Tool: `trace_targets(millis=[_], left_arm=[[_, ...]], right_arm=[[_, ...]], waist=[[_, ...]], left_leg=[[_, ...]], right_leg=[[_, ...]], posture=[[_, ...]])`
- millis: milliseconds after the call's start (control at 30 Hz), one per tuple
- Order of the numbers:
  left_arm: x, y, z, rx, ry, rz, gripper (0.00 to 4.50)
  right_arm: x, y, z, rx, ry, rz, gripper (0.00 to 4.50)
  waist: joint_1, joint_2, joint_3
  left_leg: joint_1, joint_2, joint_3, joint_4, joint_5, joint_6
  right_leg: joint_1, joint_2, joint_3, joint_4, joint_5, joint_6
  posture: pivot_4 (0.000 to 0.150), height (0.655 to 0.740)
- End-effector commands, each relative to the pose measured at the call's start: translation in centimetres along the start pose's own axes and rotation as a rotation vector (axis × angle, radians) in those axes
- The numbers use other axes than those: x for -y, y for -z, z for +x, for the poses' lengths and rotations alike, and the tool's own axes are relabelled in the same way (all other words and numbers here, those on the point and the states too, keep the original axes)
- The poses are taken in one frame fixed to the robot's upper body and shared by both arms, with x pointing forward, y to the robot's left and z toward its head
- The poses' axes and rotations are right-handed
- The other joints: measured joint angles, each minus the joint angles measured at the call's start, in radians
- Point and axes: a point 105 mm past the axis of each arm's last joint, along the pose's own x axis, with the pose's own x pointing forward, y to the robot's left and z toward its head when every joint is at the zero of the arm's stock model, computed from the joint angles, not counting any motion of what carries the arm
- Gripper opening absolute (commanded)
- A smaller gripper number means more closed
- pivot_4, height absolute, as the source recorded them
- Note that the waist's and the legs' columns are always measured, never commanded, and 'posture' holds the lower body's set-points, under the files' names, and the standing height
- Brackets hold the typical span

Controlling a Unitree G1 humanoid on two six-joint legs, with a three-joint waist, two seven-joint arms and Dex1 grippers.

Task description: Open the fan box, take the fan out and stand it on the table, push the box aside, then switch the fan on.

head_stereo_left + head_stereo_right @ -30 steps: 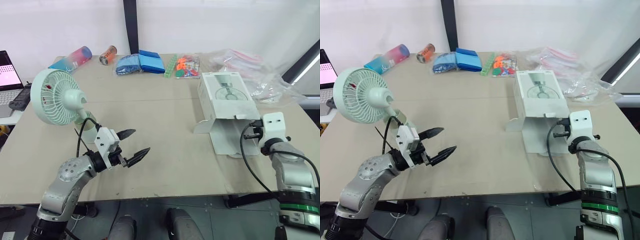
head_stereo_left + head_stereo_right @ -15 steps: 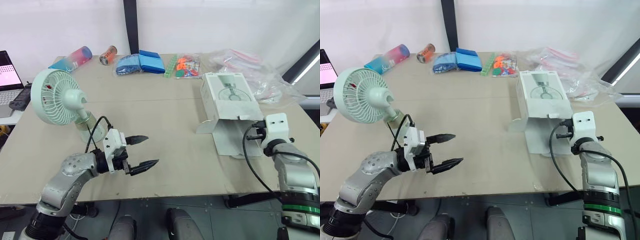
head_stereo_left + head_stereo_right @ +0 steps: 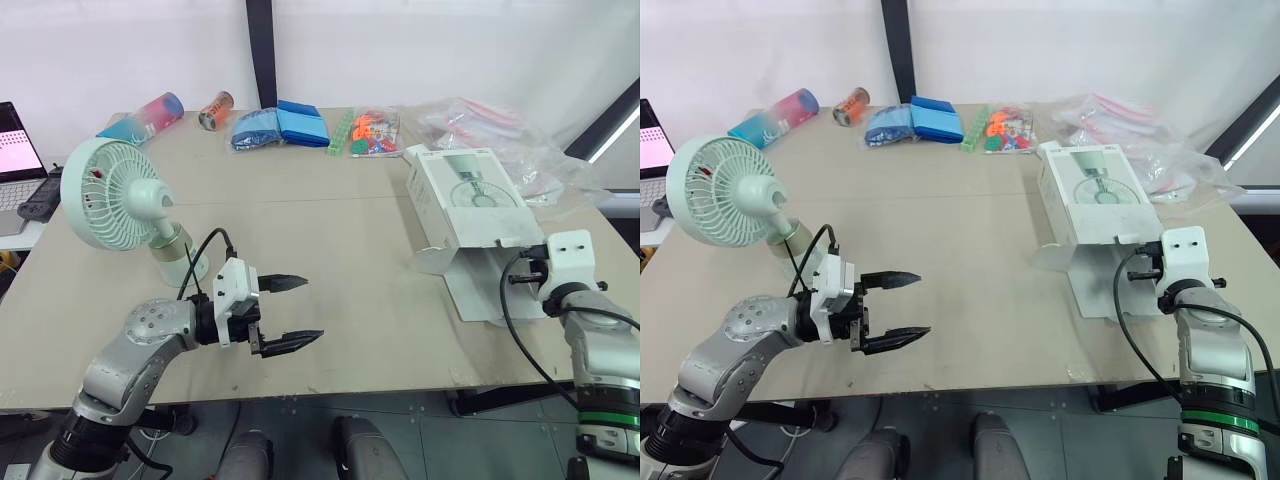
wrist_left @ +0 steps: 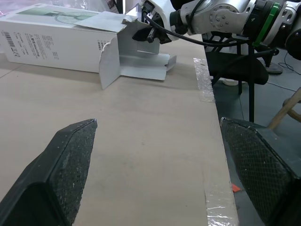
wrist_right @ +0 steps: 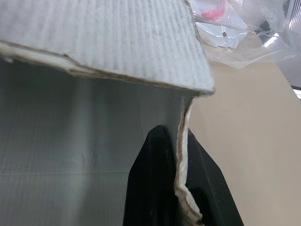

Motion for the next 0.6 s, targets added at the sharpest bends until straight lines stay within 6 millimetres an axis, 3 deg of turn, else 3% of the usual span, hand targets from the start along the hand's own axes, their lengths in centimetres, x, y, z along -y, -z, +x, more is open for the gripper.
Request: trace_targets(millis=[33,133,233,300,400,500,600], left_arm=[[0.2,-1.1,0.2,0.016,0.018,0.052,4.50],[-0.2,-1.0,0.1,0.018,-0.010,0.052,4.50],[-0.9,-0.4,-0.3,-0.010,-0.062,0.065,4.50],[-1.1,-0.3,-0.3,-0.010,-0.078,0.067,4.50],[-1.2,-0.2,-0.4,0.004,-0.101,0.058,4.50],[-1.4,-0.3,-0.4,0.013,-0.128,0.059,4.50],[-2.1,-0.5,-0.6,0.033,-0.191,0.061,4.50]], right_arm=[[1.1,-0.6,-0.5,0.020,-0.007,0.004,0.31],[0.8,-1.2,-0.8,0.028,-0.096,-0.052,1.19],[2.7,-2.6,-1.4,0.064,-0.158,-0.111,2.55],[3.4,-3.3,-1.7,0.093,-0.199,-0.126,3.09],[5.0,-4.9,-2.5,0.169,-0.252,-0.172,4.32],[5.3,-6.5,-3.2,0.260,-0.334,-0.162,4.45],[4.1,-9.2,-4.5,0.426,-0.464,-0.152,4.45]], waist=[[0.000,0.000,0.000],[0.000,0.000,0.000],[0.000,0.003,0.001],[0.000,0.004,0.001],[-0.002,0.003,0.001],[-0.004,0.003,0.001],[-0.011,0.003,0.001]], left_leg=[[0.000,0.000,0.000,0.000,0.000,0.000],[0.000,0.000,0.000,0.000,0.000,0.000],[0.000,0.000,0.001,0.000,0.000,0.001],[0.000,-0.001,0.002,0.000,-0.001,0.001],[0.000,0.000,0.003,0.000,-0.001,0.002],[0.000,0.001,0.004,0.000,-0.001,0.002],[0.000,0.001,0.006,0.000,-0.001,0.002]], right_leg=[[0.000,0.000,0.000,0.000,0.000,0.000],[0.000,0.000,0.000,0.000,0.000,0.000],[0.000,0.000,0.001,0.000,0.000,0.000],[0.000,0.000,0.002,0.000,0.000,0.001],[0.000,0.001,0.003,0.000,-0.001,0.001],[0.000,0.001,0.004,0.000,-0.001,0.001],[0.001,0.002,0.005,0.000,-0.001,0.001]], posture=[[0.150,0.7400],[0.150,0.7400],[0.150,0.7400],[0.150,0.7400],[0.150,0.7400],[0.150,0.7400],[0.150,0.7400]])
